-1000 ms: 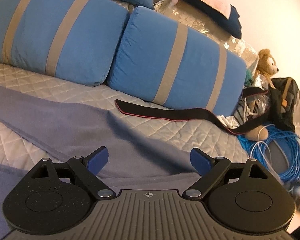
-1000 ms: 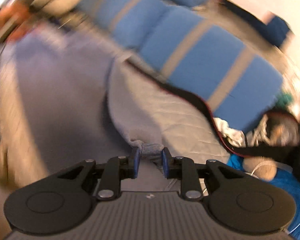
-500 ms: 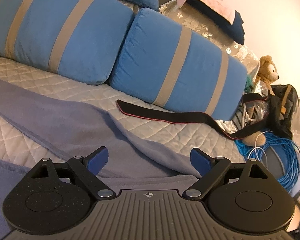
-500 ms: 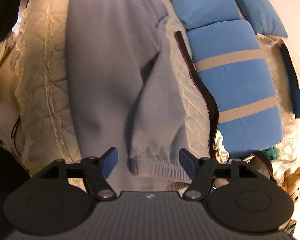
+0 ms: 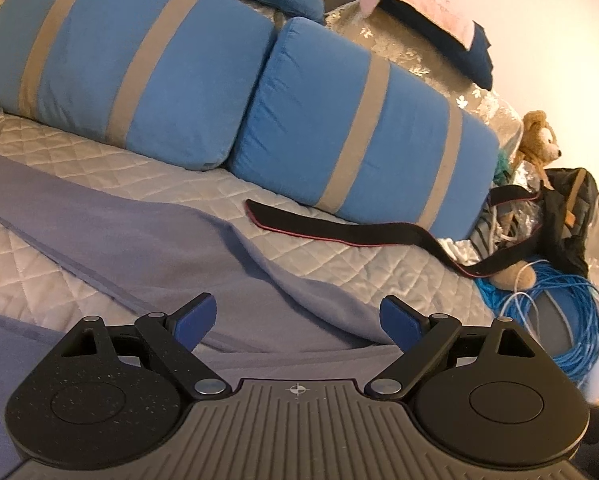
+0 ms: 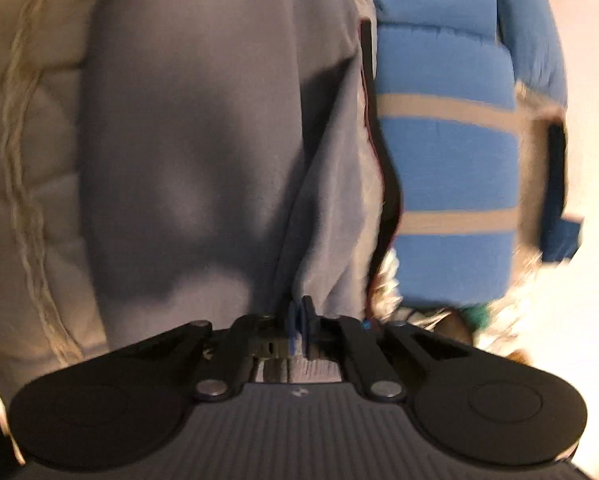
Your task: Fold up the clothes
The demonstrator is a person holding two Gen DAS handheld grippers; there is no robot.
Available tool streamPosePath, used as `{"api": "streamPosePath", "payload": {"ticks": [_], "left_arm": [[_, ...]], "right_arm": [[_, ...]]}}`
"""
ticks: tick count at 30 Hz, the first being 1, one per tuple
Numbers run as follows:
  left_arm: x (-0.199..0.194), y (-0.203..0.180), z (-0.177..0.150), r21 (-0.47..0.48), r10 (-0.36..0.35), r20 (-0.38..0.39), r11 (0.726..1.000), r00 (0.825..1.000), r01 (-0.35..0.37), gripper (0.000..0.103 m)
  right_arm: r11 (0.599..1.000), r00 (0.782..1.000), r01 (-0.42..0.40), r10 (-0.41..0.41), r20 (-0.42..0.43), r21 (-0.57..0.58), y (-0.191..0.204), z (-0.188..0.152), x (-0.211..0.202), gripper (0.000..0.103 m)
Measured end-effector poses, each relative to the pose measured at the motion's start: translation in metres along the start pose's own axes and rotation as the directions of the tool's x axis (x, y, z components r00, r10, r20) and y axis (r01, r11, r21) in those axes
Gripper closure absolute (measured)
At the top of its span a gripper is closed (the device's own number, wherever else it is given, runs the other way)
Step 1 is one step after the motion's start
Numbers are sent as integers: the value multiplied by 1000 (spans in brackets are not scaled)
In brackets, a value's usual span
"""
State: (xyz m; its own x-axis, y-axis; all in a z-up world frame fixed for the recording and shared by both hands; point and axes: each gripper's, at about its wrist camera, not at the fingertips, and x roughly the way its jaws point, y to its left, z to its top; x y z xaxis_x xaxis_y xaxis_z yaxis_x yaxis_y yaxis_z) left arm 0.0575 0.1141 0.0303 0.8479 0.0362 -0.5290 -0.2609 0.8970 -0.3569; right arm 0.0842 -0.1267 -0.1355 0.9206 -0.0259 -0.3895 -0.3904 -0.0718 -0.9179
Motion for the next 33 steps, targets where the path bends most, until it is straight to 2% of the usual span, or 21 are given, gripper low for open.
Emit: {"api": "streamPosePath", "payload": {"ticks": [2, 4, 6, 9, 12, 14, 16, 19, 21, 24, 26, 27, 29, 33], "left_arm": [[1, 4, -1, 6, 19, 2, 1000, 1000, -19, 13], [2, 8, -1, 25, 41, 13, 999, 999, -41, 13], [-1, 13, 1, 49, 71, 45, 996, 996, -73, 13], [-10, 25, 9, 72, 136, 115, 987, 984, -145, 13], [-23, 46, 23, 58, 202, 158, 975, 967, -213, 13], [-33, 63, 34, 87, 234, 180, 964, 955, -253, 13], [-43, 80, 46, 142, 280, 212, 939, 936, -312, 13], [-51, 103, 62, 265, 343, 244, 876, 907, -403, 13], [-49, 117, 69, 370, 368, 234, 822, 900, -433, 13], [-40, 138, 73, 541, 392, 206, 718, 896, -438, 13], [-27, 151, 72, 636, 432, 189, 630, 882, -445, 13], [-20, 158, 73, 668, 456, 177, 595, 872, -447, 14], [-6, 169, 74, 709, 492, 157, 548, 856, -444, 14], [13, 191, 76, 756, 521, 155, 484, 840, -440, 14]], "right_arm": [[999, 999, 40, -40, 19, -12, -6, -5, -4, 89], [997, 997, 74, -75, 27, 24, -23, -9, -6, 90], [992, 993, 107, -110, 31, 68, -41, -15, -7, 99], [981, 988, 144, -149, 31, 131, -70, -20, -5, 101], [974, 988, 136, -146, 46, 180, -90, -29, -5, 101], [973, 988, 124, -138, 61, 196, -97, -34, -8, 101], [969, 993, 66, -87, 75, 239, -104, -39, -13, 101], [960, 995, -16, -12, 100, 280, -105, -47, -25, 101], [962, 994, -29, -1, 112, 272, -99, -49, -32, 101], [962, 992, -52, 19, 127, 268, -90, -50, -43, 101], [964, 991, -66, 33, 130, 258, -83, -52, -51, 101], [965, 991, -67, 35, 131, 252, -80, -52, -54, 101], [966, 991, -66, 34, 132, 251, -76, -52, -58, 101], [966, 992, -66, 38, 118, 251, -70, -57, -63, 101]]}}
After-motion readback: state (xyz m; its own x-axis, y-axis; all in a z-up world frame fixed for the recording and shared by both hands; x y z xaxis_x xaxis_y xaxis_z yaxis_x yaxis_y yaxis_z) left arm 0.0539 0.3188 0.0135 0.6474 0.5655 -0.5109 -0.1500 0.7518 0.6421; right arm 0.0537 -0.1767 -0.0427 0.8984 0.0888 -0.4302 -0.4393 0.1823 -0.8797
